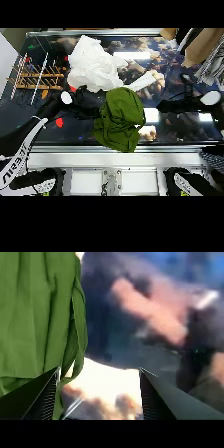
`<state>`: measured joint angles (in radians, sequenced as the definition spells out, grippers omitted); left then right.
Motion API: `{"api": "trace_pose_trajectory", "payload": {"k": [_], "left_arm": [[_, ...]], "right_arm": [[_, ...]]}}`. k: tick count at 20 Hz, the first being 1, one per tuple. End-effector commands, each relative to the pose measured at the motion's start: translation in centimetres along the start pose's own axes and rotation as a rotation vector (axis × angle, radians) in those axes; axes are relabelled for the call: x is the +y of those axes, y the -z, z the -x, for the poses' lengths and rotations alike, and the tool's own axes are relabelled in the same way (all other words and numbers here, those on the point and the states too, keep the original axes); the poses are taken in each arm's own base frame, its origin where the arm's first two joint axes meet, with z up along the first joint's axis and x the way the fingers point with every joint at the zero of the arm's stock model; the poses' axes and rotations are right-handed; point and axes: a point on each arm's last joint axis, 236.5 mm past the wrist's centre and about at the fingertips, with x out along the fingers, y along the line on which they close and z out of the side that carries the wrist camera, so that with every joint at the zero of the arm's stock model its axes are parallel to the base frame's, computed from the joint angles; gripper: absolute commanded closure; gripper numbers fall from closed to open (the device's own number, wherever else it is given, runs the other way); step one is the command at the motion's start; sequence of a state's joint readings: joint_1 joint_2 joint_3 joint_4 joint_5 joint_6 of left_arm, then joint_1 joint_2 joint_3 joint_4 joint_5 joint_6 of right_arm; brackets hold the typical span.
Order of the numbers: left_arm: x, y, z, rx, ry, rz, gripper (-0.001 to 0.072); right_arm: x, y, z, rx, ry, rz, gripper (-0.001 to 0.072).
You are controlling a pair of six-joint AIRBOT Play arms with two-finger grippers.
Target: Fold the clothes and pants, and hang the long-sleeved shirts on hangers.
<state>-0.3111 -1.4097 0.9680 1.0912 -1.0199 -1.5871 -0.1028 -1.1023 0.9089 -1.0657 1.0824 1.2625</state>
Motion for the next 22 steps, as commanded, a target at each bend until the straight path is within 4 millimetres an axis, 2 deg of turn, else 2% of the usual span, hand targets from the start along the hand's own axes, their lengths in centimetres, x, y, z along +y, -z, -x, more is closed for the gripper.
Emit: {"api": "trace_pose_trajectory", "payload": {"k": [1, 5, 9, 10, 11, 12, 13, 14, 15, 16, 17, 19, 21, 22], "left_arm": [[2.1, 2.6, -3.2, 0.086, -0.016, 0.065, 0.0026], [2.0, 3.0, -4.2, 0.106, -0.023, 0.048, 0.0027], [1.5, 2.1, -4.1, 0.067, -0.002, 0.061, 0.0037], [1.5, 2.1, -4.1, 0.066, -0.003, 0.059, 0.0198], [1.5, 2.0, -4.1, 0.06, -0.003, 0.06, 0.0386], [1.5, 1.9, -4.1, 0.058, -0.003, 0.059, 0.0523], [1.5, 1.9, -4.1, 0.057, -0.003, 0.059, 0.067], [1.5, 1.9, -4.0, 0.056, -0.003, 0.058, 0.0691], [1.5, 1.6, -3.7, 0.045, -0.004, 0.053, 0.0691], [1.6, 0.8, -2.6, 0.017, -0.001, 0.039, 0.0691], [1.6, -0.5, -0.7, -0.03, 0.004, 0.034, 0.0692], [1.9, -4.4, 6.4, -0.181, -0.014, -0.006, 0.0691], [0.2, -7.9, 16.5, -0.405, 0.013, -0.051, 0.0692], [-1.1, -8.8, 21.9, -0.528, 0.02, -0.083, 0.0692]], "right_arm": [[0.7, 2.0, -5.9, 0.114, -0.043, -0.035, 0.0179], [3.0, 3.9, -10.7, 0.2, -0.084, -0.021, 0.018], [5.0, 4.5, -12.6, 0.208, -0.105, 0.0, 0.0184], [5.3, 4.6, -12.8, 0.21, -0.108, 0.005, 0.0185], [5.5, 4.6, -12.8, 0.211, -0.114, 0.002, 0.0218], [5.7, 4.5, -12.8, 0.208, -0.123, -0.007, 0.0316], [6.0, 4.4, -12.8, 0.204, -0.132, -0.014, 0.0471], [6.1, 4.3, -12.7, 0.201, -0.14, -0.008, 0.0601], [6.3, 4.0, -12.6, 0.192, -0.146, 0.004, 0.0697], [6.5, 3.3, -12.0, 0.174, -0.147, 0.015, 0.0697], [6.6, 1.9, -10.8, 0.137, -0.139, 0.046, 0.0698], [6.9, -2.4, -5.9, 0.035, -0.113, 0.138, 0.0698], [8.4, -7.0, 1.8, -0.108, -0.105, 0.222, 0.0698], [9.7, -9.0, 6.3, -0.199, -0.105, 0.261, 0.0698]]}}
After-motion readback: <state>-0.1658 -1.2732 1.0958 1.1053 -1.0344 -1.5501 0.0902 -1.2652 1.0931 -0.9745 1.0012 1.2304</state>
